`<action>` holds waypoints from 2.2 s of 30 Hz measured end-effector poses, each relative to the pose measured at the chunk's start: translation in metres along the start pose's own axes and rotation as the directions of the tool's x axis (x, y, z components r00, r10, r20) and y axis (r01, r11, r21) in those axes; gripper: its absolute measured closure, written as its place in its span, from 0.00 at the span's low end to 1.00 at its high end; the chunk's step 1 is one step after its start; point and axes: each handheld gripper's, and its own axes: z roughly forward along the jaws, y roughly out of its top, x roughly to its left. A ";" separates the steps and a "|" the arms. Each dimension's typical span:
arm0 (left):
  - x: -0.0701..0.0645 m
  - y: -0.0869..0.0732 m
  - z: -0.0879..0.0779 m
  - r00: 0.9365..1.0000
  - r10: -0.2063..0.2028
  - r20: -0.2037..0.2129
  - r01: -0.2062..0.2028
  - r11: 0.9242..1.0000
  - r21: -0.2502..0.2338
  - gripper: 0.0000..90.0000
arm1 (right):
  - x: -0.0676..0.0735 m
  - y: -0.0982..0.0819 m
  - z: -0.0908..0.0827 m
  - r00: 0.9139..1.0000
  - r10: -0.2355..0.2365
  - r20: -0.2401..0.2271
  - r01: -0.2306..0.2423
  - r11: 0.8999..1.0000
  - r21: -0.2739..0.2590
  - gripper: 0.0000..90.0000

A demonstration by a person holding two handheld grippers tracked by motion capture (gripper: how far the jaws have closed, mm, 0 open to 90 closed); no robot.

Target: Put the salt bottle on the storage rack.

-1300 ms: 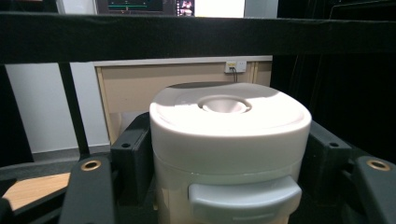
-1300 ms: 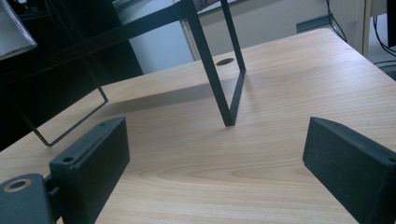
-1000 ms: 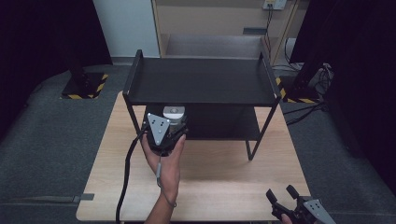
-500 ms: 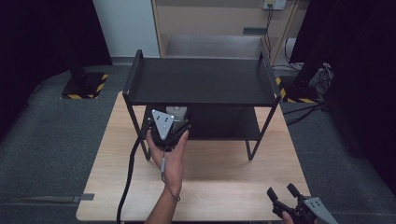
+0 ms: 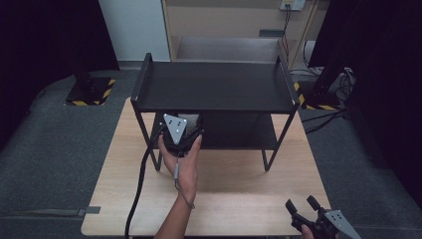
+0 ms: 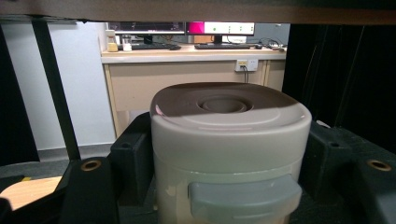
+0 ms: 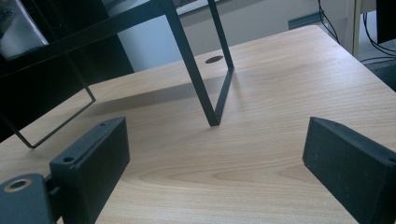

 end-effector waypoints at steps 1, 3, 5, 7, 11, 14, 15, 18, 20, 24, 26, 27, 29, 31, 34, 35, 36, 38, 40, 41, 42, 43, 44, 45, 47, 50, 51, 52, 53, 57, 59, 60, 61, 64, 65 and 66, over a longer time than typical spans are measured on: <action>0.000 0.000 0.000 1.000 0.000 -0.001 0.000 1.000 0.000 0.34 | 0.000 0.000 0.000 1.000 0.000 0.000 0.000 1.000 0.000 0.08; 0.000 0.000 0.001 1.000 0.000 -0.003 0.000 1.000 -0.002 0.34 | 0.000 0.000 0.000 1.000 0.000 0.001 0.000 1.000 0.000 0.08; -0.001 -0.001 0.001 1.000 0.002 -0.004 -0.002 1.000 -0.003 0.34 | 0.000 0.001 0.000 1.000 -0.001 0.001 0.001 1.000 0.000 0.08; -0.001 -0.001 0.002 1.000 0.004 -0.004 -0.004 1.000 -0.003 0.34 | 0.000 0.001 0.000 1.000 -0.001 0.000 0.001 1.000 0.000 0.08; 0.000 -0.001 0.002 1.000 0.006 -0.002 -0.006 1.000 -0.003 0.33 | 0.000 0.001 0.001 1.000 -0.002 -0.001 0.002 1.000 -0.001 0.08; 0.000 -0.001 0.002 1.000 0.007 -0.002 -0.007 1.000 -0.002 0.33 | 0.000 0.001 0.000 1.000 -0.001 -0.001 0.001 1.000 0.001 0.08; 0.000 -0.001 0.001 1.000 0.007 -0.002 -0.007 1.000 -0.001 0.33 | 0.000 0.000 0.000 1.000 0.000 -0.001 0.000 1.000 0.001 0.08; 0.001 -0.001 0.001 1.000 0.008 0.002 -0.008 1.000 0.000 0.33 | 0.001 0.000 0.000 1.000 0.000 -0.001 0.000 1.000 0.002 0.08; 0.001 0.000 0.001 1.000 0.006 0.003 -0.006 1.000 0.001 0.33 | 0.001 0.000 0.000 1.000 -0.001 -0.003 0.001 1.000 0.002 0.08; 0.000 -0.001 0.001 1.000 0.005 0.000 -0.005 1.000 0.000 0.33 | 0.001 0.000 0.000 1.000 -0.001 -0.005 0.001 1.000 0.001 0.08; 0.000 -0.001 0.001 1.000 0.005 0.000 -0.005 1.000 0.000 0.33 | 0.001 0.000 0.000 1.000 -0.002 -0.005 0.002 1.000 0.001 0.08; 0.000 0.000 0.001 1.000 0.005 0.000 -0.005 1.000 0.000 0.33 | 0.001 0.000 0.000 1.000 0.000 -0.005 0.000 1.000 0.003 0.08; 0.001 0.000 0.001 1.000 -0.008 0.003 0.008 1.000 0.001 0.33 | 0.001 0.000 0.000 1.000 0.000 -0.004 0.000 1.000 0.003 0.08; 0.003 -0.001 0.000 1.000 -0.028 0.008 0.028 1.000 -0.009 0.25 | 0.000 0.000 -0.001 1.000 0.001 -0.003 -0.001 1.000 0.000 0.08; 0.002 -0.001 0.000 1.000 -0.025 0.003 0.025 1.000 -0.012 0.20 | 0.000 0.000 -0.001 1.000 0.003 -0.003 -0.003 1.000 0.001 0.08; 0.001 0.000 -0.001 1.000 -0.021 -0.002 0.021 1.000 -0.010 0.19 | 0.000 0.000 -0.001 1.000 0.004 -0.005 -0.004 1.000 0.001 0.08; 0.001 0.000 -0.002 1.000 -0.014 -0.001 0.014 1.000 -0.010 0.18 | 0.000 0.001 -0.001 1.000 0.002 -0.006 -0.002 1.000 0.001 0.08; 0.000 0.000 -0.004 1.000 -0.009 0.001 0.009 1.000 -0.009 0.16 | 0.000 0.001 0.000 1.000 0.004 -0.009 -0.004 1.000 0.003 0.08; -0.002 0.000 -0.005 1.000 -0.002 -0.003 0.002 1.000 -0.006 0.15 | 0.000 0.001 0.000 1.000 0.002 -0.012 -0.002 1.000 0.004 0.08; -0.002 0.001 -0.006 1.000 -0.002 -0.006 0.002 1.000 -0.003 0.13 | 0.000 0.001 0.001 1.000 0.002 -0.013 -0.002 1.000 0.004 0.08; -0.003 0.000 -0.006 1.000 0.000 -0.012 0.000 1.000 -0.003 0.13 | 0.001 0.001 0.001 1.000 0.001 -0.015 -0.001 1.000 0.004 0.08; -0.004 0.000 -0.007 1.000 0.001 -0.016 -0.001 1.000 -0.006 0.12 | 0.001 0.001 0.001 1.000 0.001 -0.016 -0.001 1.000 0.003 0.08; -0.004 0.000 -0.008 1.000 0.002 -0.019 -0.002 1.000 -0.007 0.12 | 0.001 0.001 0.001 1.000 0.000 -0.017 0.000 1.000 0.003 0.08; -0.005 0.000 -0.009 1.000 0.005 -0.026 -0.005 1.000 -0.007 0.11 | 0.001 0.001 0.001 1.000 0.000 -0.018 0.000 1.000 0.003 0.08; -0.007 0.000 -0.011 0.999 0.016 -0.033 -0.016 1.000 -0.009 0.10 | 0.001 0.001 0.001 1.000 0.000 -0.017 0.000 1.000 0.001 0.08; -0.009 0.000 -0.015 0.999 0.024 -0.036 -0.024 1.000 -0.013 0.10 | 0.001 0.001 0.000 1.000 0.001 -0.015 -0.001 1.000 0.001 0.07; -0.010 0.000 -0.017 0.999 0.024 -0.039 -0.025 1.000 -0.015 0.10 | 0.001 0.001 -0.001 1.000 0.000 -0.014 0.000 1.000 0.000 0.07; -0.011 -0.001 -0.018 0.999 0.024 -0.042 -0.025 0.999 -0.020 0.10 | 0.002 0.001 -0.001 1.000 0.000 -0.015 0.000 1.000 -0.001 0.07; -0.012 -0.001 -0.020 0.999 0.026 -0.046 -0.027 0.999 -0.023 0.10 | 0.002 0.002 -0.001 1.000 0.000 -0.013 0.000 1.000 0.001 0.07; -0.013 -0.004 -0.029 0.998 0.031 -0.054 -0.032 0.999 -0.021 0.10 | 0.002 0.001 -0.003 1.000 0.001 -0.015 -0.001 1.000 -0.004 0.07; -0.012 -0.006 -0.034 0.998 0.025 -0.054 -0.026 0.999 -0.020 0.10 | 0.002 0.001 -0.004 1.000 0.002 -0.016 -0.002 1.000 -0.007 0.07; -0.011 -0.008 -0.038 0.998 0.020 -0.052 -0.021 1.000 -0.022 0.09 | 0.003 0.001 -0.004 1.000 0.003 -0.017 -0.003 1.000 -0.008 0.07; -0.011 -0.009 -0.042 0.999 0.019 -0.051 -0.020 0.999 -0.025 0.09 | 0.003 0.001 -0.004 1.000 0.005 -0.018 -0.005 1.000 -0.010 0.07; -0.010 -0.014 -0.055 0.999 0.014 -0.037 -0.015 1.000 -0.028 0.09 | 0.004 0.001 -0.005 1.000 0.001 -0.023 -0.002 1.000 -0.017 0.07; -0.010 -0.016 -0.060 0.999 0.012 -0.033 -0.013 1.000 -0.028 0.09 | 0.005 0.001 -0.006 1.000 0.002 -0.025 -0.003 1.000 -0.019 0.07; -0.009 -0.017 -0.065 1.000 0.008 -0.025 -0.008 1.000 -0.029 0.09 | 0.006 0.001 -0.006 1.000 0.001 -0.027 -0.002 1.000 -0.022 0.07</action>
